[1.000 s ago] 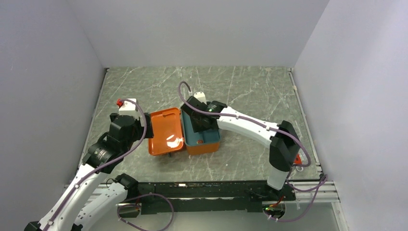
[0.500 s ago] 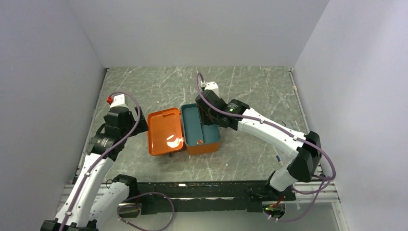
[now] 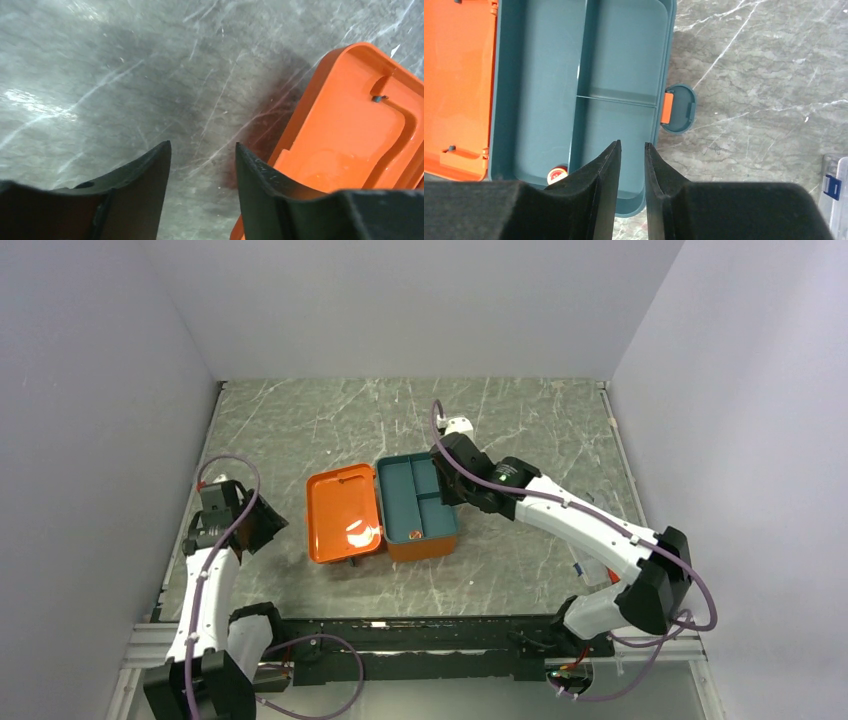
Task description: Organize the medicine kit
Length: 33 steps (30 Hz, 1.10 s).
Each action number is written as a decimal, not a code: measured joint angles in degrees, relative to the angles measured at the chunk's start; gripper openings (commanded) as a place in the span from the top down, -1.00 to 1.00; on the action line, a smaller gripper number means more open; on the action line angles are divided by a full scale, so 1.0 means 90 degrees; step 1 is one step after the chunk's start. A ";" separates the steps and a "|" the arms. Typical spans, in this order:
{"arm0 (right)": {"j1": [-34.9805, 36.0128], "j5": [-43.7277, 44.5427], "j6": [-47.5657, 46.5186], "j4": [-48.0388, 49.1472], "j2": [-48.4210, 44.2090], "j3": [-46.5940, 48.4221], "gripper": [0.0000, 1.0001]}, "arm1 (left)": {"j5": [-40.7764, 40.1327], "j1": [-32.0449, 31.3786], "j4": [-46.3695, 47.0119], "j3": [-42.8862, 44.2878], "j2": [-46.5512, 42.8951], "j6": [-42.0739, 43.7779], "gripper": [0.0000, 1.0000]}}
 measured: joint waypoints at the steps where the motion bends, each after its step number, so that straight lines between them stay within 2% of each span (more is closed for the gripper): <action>1: -0.0029 -0.0010 -0.0022 0.0034 -0.0070 -0.0051 0.55 | 0.0134 0.0027 0.0039 -0.0078 0.0066 -0.0056 0.04; 4: -0.0126 -0.0078 -0.0075 0.0109 -0.0274 -0.0206 0.63 | 0.0486 0.0051 0.0248 -0.0238 0.0308 -0.0223 0.32; 9: -0.0216 -0.0170 -0.0104 0.0211 -0.0508 -0.0401 0.69 | 0.0942 0.0058 0.0583 -0.0437 0.0544 -0.0389 0.68; 14: -0.0238 -0.0206 -0.0102 0.0284 -0.0692 -0.0590 0.71 | 0.1333 0.0070 0.0986 -0.0707 0.0814 -0.0505 0.91; 19: -0.0238 -0.0299 -0.0102 0.0318 -0.0750 -0.0692 0.75 | 0.1676 0.0100 0.1365 -0.1056 0.1095 -0.0610 1.00; 33: -0.0243 -0.0340 -0.0078 0.0347 -0.0896 -0.0865 0.82 | 0.2684 0.0250 0.2620 -0.1851 0.1358 -0.0952 1.00</action>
